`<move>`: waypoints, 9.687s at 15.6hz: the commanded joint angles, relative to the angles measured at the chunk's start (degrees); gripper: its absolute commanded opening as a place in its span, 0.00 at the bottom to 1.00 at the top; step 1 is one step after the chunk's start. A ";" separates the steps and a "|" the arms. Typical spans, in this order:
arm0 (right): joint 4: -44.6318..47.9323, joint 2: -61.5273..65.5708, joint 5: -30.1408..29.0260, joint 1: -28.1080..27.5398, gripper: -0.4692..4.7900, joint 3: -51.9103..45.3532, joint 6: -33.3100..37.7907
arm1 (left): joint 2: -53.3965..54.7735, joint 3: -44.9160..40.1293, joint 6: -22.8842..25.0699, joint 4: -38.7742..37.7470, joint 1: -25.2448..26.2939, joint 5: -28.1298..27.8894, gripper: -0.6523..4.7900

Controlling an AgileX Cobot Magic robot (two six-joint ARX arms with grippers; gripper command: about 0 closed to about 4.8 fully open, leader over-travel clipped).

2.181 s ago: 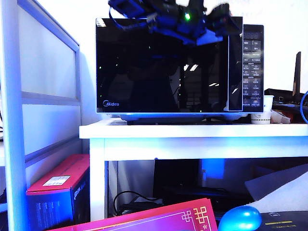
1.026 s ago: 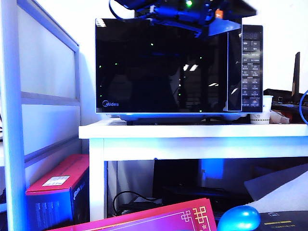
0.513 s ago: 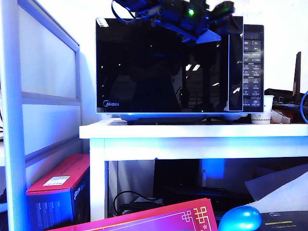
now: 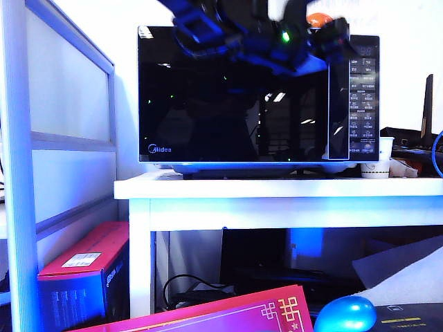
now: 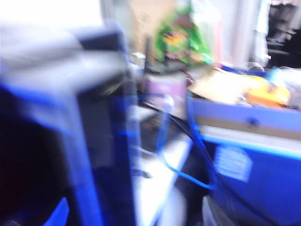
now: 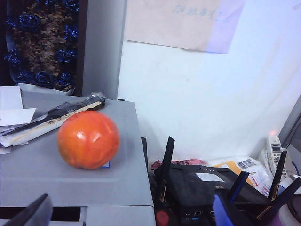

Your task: Open the microwave door, place the orange inside the microwave, then close the microwave door.

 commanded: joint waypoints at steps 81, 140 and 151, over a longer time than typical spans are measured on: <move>16.02 8.22 -12.96 -2.49 1.00 0.26 -4.63 | -4.87 27.19 -6.34 -68.52 0.02 -20.39 0.80; -19.56 16.26 -20.24 -2.51 0.65 28.48 -4.85 | -13.00 27.47 -3.78 -82.12 -0.11 -20.83 0.80; -31.28 16.63 -29.33 0.92 0.65 28.33 -8.79 | -18.78 27.76 0.07 -78.12 0.09 -29.68 0.79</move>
